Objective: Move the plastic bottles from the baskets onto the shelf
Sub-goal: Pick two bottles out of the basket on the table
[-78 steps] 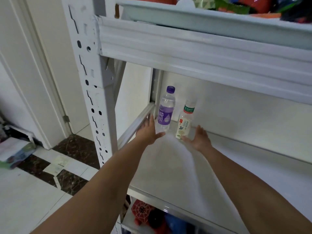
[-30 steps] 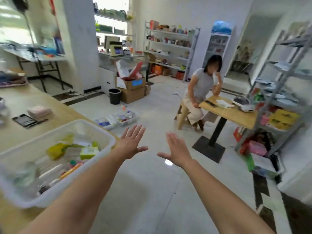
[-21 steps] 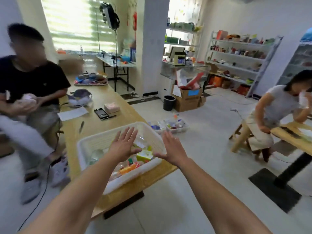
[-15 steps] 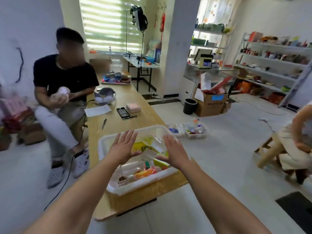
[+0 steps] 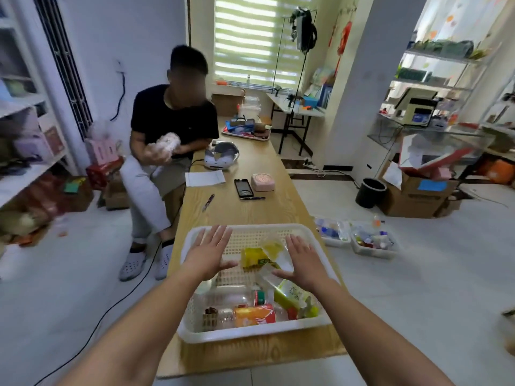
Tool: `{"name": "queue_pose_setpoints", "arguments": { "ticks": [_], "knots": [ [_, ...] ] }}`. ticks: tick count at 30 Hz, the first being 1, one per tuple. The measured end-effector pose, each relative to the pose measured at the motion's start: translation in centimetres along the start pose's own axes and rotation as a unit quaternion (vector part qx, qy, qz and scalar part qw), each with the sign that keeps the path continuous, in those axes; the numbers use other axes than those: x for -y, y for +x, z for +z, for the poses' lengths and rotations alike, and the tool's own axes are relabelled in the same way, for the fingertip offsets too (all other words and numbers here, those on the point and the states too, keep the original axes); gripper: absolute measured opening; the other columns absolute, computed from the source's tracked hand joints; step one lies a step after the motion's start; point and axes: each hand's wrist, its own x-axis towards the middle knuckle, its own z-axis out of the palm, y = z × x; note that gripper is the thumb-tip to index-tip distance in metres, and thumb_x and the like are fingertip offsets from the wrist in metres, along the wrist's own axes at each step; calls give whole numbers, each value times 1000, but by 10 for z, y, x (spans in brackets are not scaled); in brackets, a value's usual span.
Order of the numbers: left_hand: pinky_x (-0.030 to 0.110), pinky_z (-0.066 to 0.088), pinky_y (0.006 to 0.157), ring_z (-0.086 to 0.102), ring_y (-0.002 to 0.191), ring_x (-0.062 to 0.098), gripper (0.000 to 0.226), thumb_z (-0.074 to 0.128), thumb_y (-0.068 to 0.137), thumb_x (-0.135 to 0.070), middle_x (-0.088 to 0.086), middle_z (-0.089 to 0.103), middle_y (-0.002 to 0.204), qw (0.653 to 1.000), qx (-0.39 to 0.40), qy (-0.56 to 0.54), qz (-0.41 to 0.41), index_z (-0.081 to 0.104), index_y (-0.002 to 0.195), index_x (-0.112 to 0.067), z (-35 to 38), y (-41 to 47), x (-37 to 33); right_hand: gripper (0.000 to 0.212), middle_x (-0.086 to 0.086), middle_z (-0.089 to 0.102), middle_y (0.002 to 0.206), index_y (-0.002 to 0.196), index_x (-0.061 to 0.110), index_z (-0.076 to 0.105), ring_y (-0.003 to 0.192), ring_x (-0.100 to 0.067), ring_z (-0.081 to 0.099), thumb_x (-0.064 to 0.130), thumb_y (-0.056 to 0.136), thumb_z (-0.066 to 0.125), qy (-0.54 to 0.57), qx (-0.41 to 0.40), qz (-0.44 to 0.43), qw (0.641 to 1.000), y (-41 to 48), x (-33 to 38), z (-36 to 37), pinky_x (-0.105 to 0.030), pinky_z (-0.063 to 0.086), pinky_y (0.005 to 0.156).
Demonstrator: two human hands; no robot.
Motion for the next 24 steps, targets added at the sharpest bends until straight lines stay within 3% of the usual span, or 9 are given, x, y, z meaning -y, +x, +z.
{"name": "queue_pose_setpoints", "arguments": {
  "ticks": [6,15,20,24],
  "knots": [
    [41,-13,119,-20,147,19,95,30,90,-70,2,-22,159,1000,9,2,-24,-19,151,-17,10,10,-2,106,-5,-8,163,154,12,-7,150,-19,-8,75,83,41,-9,3,-39,999,35,-10,8,-41,-4,120],
    [39,-8,119,-17,148,20,99,35,88,-71,3,-20,160,995,88,-19,-42,-14,153,-15,46,17,28,103,-5,-10,163,154,12,-9,150,-20,-9,70,86,44,-13,60,-59,996,62,16,36,-41,-4,120],
    [39,12,118,8,149,25,100,41,88,-70,12,5,162,986,145,-48,-60,-3,154,-9,61,22,36,106,-4,-12,162,153,11,-11,150,-21,-10,68,85,48,6,108,-71,992,72,48,53,-41,-4,121],
    [40,30,110,31,137,34,96,50,88,-62,20,30,151,983,163,-56,-70,4,153,-8,72,29,33,108,-4,-6,163,154,13,-9,150,-21,-3,67,84,52,5,159,-89,983,71,75,73,-40,-3,122]
  ]
}}
